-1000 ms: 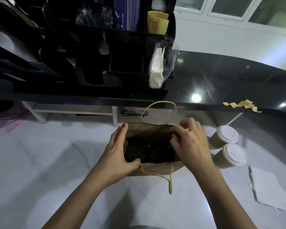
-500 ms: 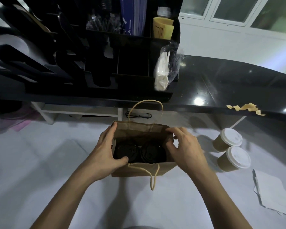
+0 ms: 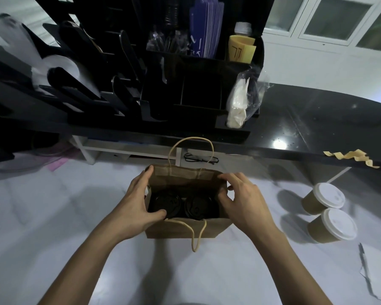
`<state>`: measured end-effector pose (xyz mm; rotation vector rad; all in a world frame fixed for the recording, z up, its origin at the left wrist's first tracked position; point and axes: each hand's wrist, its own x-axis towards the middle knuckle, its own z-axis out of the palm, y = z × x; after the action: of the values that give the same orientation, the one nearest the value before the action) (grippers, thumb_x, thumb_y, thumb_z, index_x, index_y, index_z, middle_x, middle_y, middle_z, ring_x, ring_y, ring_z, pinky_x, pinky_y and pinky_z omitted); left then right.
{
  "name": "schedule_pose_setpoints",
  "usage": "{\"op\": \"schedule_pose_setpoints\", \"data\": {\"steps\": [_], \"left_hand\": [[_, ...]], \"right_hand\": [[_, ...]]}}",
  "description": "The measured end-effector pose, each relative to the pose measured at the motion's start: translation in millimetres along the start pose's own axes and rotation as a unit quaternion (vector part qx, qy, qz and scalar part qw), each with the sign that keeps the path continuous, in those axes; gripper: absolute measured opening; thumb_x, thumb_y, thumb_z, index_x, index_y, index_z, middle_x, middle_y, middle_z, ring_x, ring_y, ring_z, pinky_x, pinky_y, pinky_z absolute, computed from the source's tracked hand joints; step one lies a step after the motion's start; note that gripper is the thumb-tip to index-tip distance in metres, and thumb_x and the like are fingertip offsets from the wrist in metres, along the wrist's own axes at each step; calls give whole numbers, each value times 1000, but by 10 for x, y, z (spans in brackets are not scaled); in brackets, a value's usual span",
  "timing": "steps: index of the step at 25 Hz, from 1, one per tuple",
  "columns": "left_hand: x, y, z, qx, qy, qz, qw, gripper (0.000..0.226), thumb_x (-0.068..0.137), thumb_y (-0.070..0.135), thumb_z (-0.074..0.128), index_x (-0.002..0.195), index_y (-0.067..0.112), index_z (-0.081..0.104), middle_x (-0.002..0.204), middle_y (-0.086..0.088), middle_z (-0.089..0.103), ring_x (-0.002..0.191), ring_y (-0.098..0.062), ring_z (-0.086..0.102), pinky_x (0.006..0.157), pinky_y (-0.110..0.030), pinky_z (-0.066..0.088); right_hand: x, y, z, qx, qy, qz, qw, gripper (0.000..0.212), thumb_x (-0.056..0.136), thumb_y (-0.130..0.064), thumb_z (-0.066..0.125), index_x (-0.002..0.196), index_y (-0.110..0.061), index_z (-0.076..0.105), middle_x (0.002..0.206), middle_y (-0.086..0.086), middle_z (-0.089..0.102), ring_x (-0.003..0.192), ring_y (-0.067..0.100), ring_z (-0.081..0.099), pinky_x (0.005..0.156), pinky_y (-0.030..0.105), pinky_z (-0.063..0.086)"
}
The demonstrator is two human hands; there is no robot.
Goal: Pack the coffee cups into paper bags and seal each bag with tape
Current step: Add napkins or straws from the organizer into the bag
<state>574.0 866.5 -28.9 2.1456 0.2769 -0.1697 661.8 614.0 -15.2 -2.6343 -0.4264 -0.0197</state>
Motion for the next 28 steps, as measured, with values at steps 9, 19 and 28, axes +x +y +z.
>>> {"op": "schedule_pose_setpoints", "data": {"steps": [9,19,28], "left_hand": [[48,119,-221,91,40,5,995,50,97,41,60,144,40,43,155,12,30,136,-16,40,108,-43,45],[78,730,-583,43,148,142,978,16,101,33,49,102,41,64,107,26,59,105,6,53,81,-14,43],[550,1357,-883,9,165,209,964,15,101,35,52,103,43,64,104,28,59,101,6,55,79,-11,43]], "right_hand": [[99,-140,-188,11,24,-26,999,24,97,-31,61,120,-28,68,123,-7,56,111,16,53,97,35,47],[547,-711,-650,92,106,-123,982,7,97,-29,60,97,-30,66,92,-19,59,89,4,59,82,32,54],[1247,-1062,-1056,81,117,-163,976,5,97,-34,59,97,-35,64,91,-18,59,86,-2,58,73,18,51]]}}
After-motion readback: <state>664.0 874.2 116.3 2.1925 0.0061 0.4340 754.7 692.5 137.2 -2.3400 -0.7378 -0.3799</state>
